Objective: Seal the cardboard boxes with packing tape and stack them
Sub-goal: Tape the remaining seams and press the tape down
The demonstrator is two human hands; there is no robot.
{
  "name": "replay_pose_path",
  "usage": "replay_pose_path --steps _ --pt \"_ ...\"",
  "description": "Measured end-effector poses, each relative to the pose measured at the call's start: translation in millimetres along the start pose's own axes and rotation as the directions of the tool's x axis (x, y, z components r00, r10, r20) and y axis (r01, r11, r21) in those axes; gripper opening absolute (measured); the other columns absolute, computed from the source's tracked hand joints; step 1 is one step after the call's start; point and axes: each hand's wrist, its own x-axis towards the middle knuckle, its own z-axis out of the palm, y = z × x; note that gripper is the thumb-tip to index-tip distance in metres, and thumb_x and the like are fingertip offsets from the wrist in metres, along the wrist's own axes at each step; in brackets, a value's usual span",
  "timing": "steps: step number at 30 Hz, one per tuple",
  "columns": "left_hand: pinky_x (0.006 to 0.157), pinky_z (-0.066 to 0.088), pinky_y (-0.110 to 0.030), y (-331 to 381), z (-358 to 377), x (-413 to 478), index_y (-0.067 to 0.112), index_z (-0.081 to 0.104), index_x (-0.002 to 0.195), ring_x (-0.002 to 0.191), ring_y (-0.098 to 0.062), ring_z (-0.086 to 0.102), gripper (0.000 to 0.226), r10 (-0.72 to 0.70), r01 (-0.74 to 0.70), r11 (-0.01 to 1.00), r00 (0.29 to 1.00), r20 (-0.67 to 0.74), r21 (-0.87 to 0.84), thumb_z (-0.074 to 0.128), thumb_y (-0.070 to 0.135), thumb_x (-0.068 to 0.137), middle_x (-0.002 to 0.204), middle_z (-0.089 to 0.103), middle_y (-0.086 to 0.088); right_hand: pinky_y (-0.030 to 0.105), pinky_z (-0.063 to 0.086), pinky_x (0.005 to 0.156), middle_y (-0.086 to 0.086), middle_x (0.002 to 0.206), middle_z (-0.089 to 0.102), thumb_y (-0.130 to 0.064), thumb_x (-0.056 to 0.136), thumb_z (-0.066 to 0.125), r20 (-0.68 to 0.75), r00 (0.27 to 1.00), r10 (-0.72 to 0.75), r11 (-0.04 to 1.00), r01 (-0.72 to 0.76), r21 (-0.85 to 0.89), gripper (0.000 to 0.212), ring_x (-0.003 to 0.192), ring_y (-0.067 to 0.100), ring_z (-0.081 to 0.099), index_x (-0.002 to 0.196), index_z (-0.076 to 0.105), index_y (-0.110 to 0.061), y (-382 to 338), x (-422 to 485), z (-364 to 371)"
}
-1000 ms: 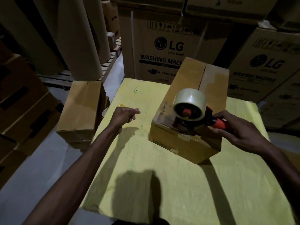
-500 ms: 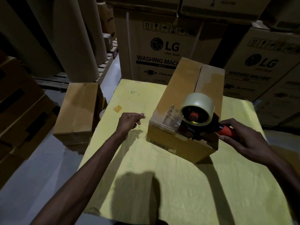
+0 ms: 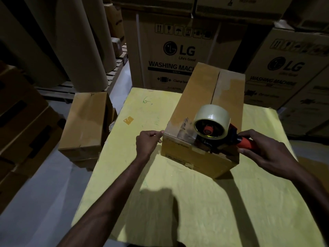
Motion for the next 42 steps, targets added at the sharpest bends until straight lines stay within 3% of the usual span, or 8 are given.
replay_pose_path --steps 6,12,17,22,27,31,36,42 --pt "0.085 0.061 -0.047 -18 4 1 0.037 0.064 0.129 0.103 -0.024 0.071 0.114 -0.274 0.282 0.959 0.953 -0.129 0.042 0.062 0.106 0.039 0.102 0.078 0.000 0.037 0.058 0.063 -0.018 0.118 0.058 -0.072 0.089 0.041 0.025 1.000 0.001 0.999 0.000 -0.036 0.052 0.094 0.015 0.064 0.133 0.043 -0.045 0 2 -1" --pt "0.084 0.057 -0.033 4 0 -31 0.026 0.079 0.105 0.094 -0.016 0.074 0.015 0.073 -0.070 0.997 0.956 -0.283 0.021 0.070 0.034 0.096 0.095 0.079 0.008 0.034 0.057 0.064 -0.014 0.120 0.060 -0.065 0.096 0.046 0.023 1.000 0.003 0.999 -0.002 -0.043 0.042 0.096 0.014 0.063 0.132 0.044 -0.044 -1 -1 -3" --pt "0.065 0.046 -0.017 39 4 -29 0.016 0.082 0.087 0.070 -0.008 0.069 0.041 0.296 -0.285 0.939 0.955 -0.031 0.193 0.061 0.048 0.101 0.072 0.075 0.000 0.031 0.050 0.062 -0.015 0.117 0.062 -0.057 0.091 0.052 0.024 0.999 0.021 0.996 -0.019 -0.091 0.045 0.091 0.011 0.059 0.132 0.046 -0.039 -10 0 -10" --pt "0.057 0.036 -0.033 56 6 -13 0.016 0.046 0.044 0.046 -0.023 0.051 0.065 0.134 -0.192 0.882 0.978 0.163 0.429 0.070 0.052 0.092 0.041 0.043 0.000 0.034 0.050 0.067 -0.014 0.118 0.061 -0.054 0.093 0.056 0.071 0.997 0.027 0.991 -0.017 -0.133 0.043 0.093 0.009 0.055 0.132 0.045 -0.041 -19 -1 -26" --pt "0.066 0.053 -0.036 59 12 -11 0.008 0.058 0.049 0.058 -0.027 0.065 0.061 0.081 -0.149 0.880 0.983 0.166 0.452 0.071 0.049 0.092 0.057 0.066 -0.015 0.032 0.046 0.068 -0.010 0.123 0.064 -0.056 0.093 0.055 0.120 0.992 0.024 0.977 0.002 -0.215 0.046 0.096 0.014 0.060 0.135 0.045 -0.039 -29 4 -37" --pt "0.056 0.036 -0.034 60 14 -14 0.010 0.049 0.046 0.060 -0.029 0.059 0.065 0.071 -0.126 0.880 0.988 0.135 0.458 0.071 0.050 0.094 0.051 0.056 -0.010 0.035 0.047 0.071 -0.012 0.115 0.061 -0.065 0.088 0.044 0.116 0.993 0.023 0.979 0.001 -0.202 0.053 0.095 0.013 0.057 0.135 0.045 -0.040 -48 10 -65" --pt "0.067 0.058 -0.044 56 10 -8 0.003 0.073 0.064 0.070 -0.032 0.071 0.059 -0.019 -0.038 0.933 0.988 0.155 0.359 0.076 0.061 0.078 0.061 0.071 -0.012 0.037 0.047 0.072 -0.013 0.111 0.057 -0.068 0.084 0.040 0.026 1.000 -0.018 0.980 0.023 -0.197 0.059 0.095 0.012 0.055 0.134 0.048 -0.037 -73 13 -85" --pt "0.074 0.064 -0.047 51 7 -4 0.010 0.078 0.065 0.068 -0.026 0.076 0.048 -0.071 0.030 0.969 0.985 0.158 0.246 0.083 0.055 0.079 0.064 0.074 -0.004 0.035 0.051 0.069 -0.016 0.114 0.059 -0.072 0.082 0.037 0.155 0.988 0.016 0.969 0.023 -0.246 0.053 0.092 0.009 0.057 0.130 0.039 -0.048 -59 4 -67"
